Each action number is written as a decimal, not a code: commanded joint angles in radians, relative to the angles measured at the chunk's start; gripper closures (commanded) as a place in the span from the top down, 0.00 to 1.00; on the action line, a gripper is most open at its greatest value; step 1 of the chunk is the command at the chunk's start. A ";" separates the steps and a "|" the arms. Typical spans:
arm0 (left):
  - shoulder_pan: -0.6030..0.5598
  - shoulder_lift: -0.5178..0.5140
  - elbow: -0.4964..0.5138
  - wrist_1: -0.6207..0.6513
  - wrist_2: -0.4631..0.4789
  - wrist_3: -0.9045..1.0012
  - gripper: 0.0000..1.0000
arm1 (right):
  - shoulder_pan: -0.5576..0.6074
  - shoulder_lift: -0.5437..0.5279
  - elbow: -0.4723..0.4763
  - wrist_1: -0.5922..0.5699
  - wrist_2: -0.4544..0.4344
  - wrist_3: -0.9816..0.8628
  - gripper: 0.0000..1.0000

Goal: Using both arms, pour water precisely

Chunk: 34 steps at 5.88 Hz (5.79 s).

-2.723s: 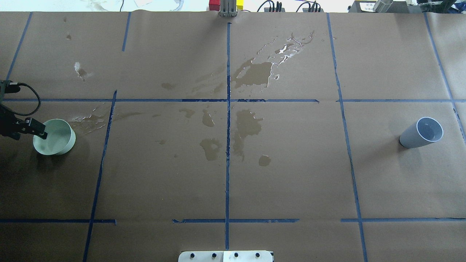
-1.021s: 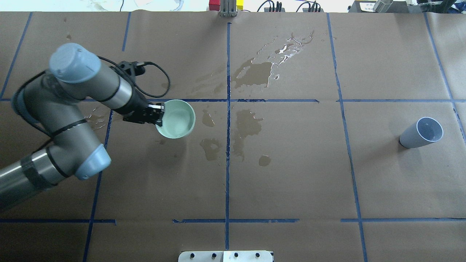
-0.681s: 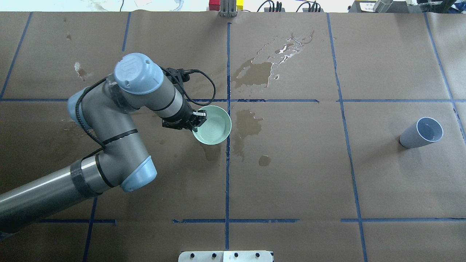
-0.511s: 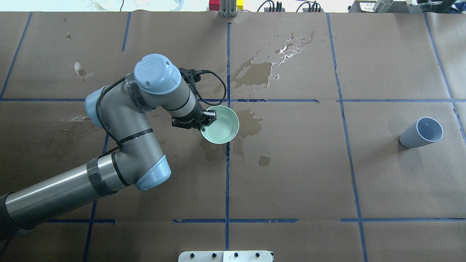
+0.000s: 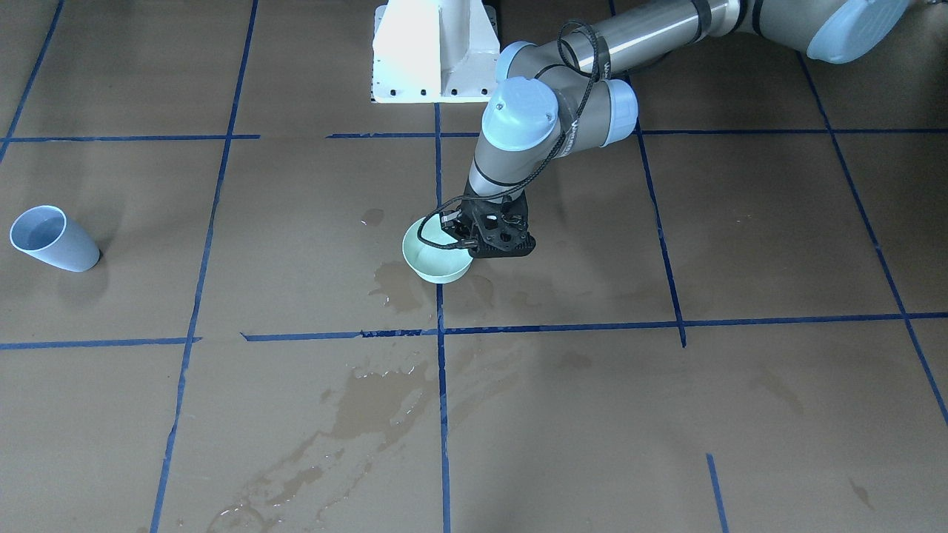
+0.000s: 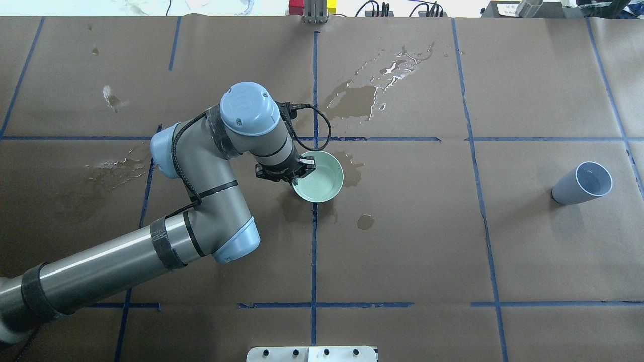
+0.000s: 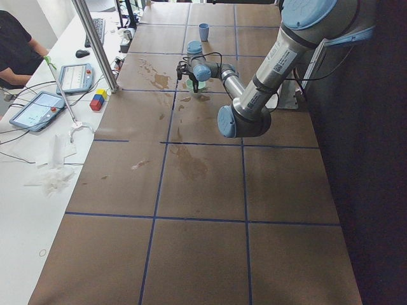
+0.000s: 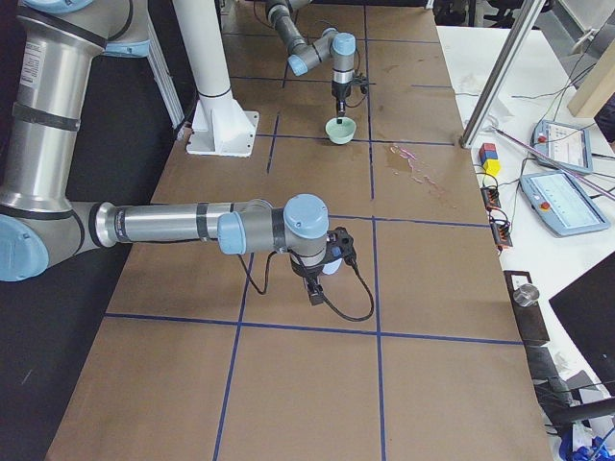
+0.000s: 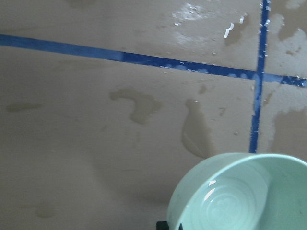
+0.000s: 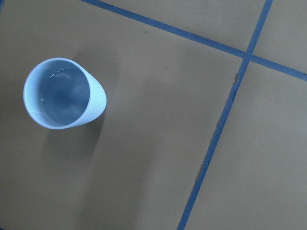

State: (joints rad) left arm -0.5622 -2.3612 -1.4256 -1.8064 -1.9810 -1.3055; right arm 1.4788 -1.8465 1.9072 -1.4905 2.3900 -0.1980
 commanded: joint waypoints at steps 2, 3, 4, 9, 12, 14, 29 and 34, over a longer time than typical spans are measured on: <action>0.013 0.022 0.016 -0.065 0.001 0.000 0.09 | 0.000 -0.008 0.000 0.019 0.003 0.002 1.00; 0.015 0.020 0.014 -0.067 0.001 0.000 0.18 | 0.000 -0.008 0.000 0.021 0.003 0.000 1.00; 0.013 0.023 0.014 -0.083 0.001 0.000 0.67 | 0.000 -0.007 0.000 0.019 0.006 0.002 1.00; -0.079 0.196 -0.302 -0.134 0.022 -0.074 1.00 | -0.027 -0.016 0.000 0.208 0.044 0.101 1.00; -0.087 0.245 -0.331 -0.133 0.024 -0.020 1.00 | -0.254 -0.052 0.000 0.598 -0.015 0.581 1.00; -0.103 0.255 -0.332 -0.131 0.046 0.014 1.00 | -0.516 -0.108 0.001 0.900 -0.287 0.976 1.00; -0.099 0.257 -0.358 -0.131 0.070 0.017 1.00 | -1.250 -0.283 -0.197 1.394 -1.693 1.327 1.00; -0.102 0.273 -0.390 -0.131 0.071 0.015 1.00 | -1.333 -0.156 -0.340 1.426 -1.868 1.324 1.00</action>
State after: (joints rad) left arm -0.6632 -2.0906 -1.8091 -1.9374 -1.9098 -1.2900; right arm 0.1603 -2.0403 1.6106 -0.0678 0.5554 1.1273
